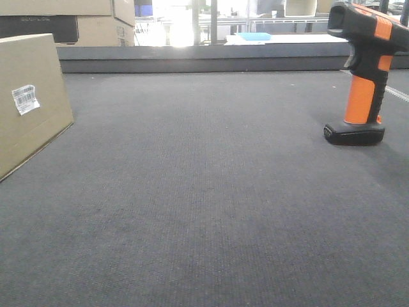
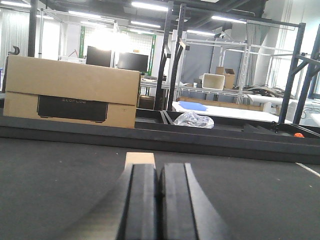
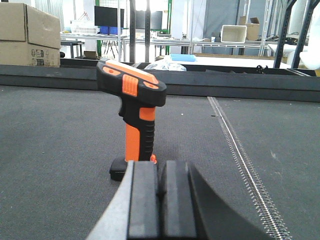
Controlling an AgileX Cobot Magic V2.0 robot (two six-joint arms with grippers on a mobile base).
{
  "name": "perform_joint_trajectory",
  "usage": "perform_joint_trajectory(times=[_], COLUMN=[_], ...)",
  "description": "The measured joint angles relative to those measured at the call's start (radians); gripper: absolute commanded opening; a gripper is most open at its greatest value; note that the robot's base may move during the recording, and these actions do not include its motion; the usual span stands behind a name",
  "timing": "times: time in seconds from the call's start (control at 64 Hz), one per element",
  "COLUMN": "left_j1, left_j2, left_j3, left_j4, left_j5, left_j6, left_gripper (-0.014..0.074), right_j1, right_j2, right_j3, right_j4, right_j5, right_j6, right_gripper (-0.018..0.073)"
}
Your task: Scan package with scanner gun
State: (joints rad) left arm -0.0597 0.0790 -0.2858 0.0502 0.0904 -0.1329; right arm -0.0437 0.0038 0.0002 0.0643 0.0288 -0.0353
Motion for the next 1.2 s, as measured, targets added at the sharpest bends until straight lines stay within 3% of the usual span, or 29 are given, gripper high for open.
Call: perform_joint_trajectory(times=[0.188, 0.516, 1.204], left_j1=[0.054, 0.071, 0.071], left_j2=[-0.07, -0.072, -0.074], left_j3=[0.137, 0.279, 0.288], left_j4=[0.0, 0.0, 0.0], left_j5=[-0.013, -0.062, -0.071], left_j6=[0.077, 0.088, 0.088], left_gripper=[-0.0111, -0.0111, -0.0111], right_j1=[0.0, 0.0, 0.0], right_j2=[0.0, 0.0, 0.0], right_j3=[0.0, 0.0, 0.0], right_j4=[0.0, 0.0, 0.0], right_j5=[0.0, 0.0, 0.0], right_j6=[0.0, -0.002, -0.002], right_gripper=[-0.0167, -0.0167, -0.0167])
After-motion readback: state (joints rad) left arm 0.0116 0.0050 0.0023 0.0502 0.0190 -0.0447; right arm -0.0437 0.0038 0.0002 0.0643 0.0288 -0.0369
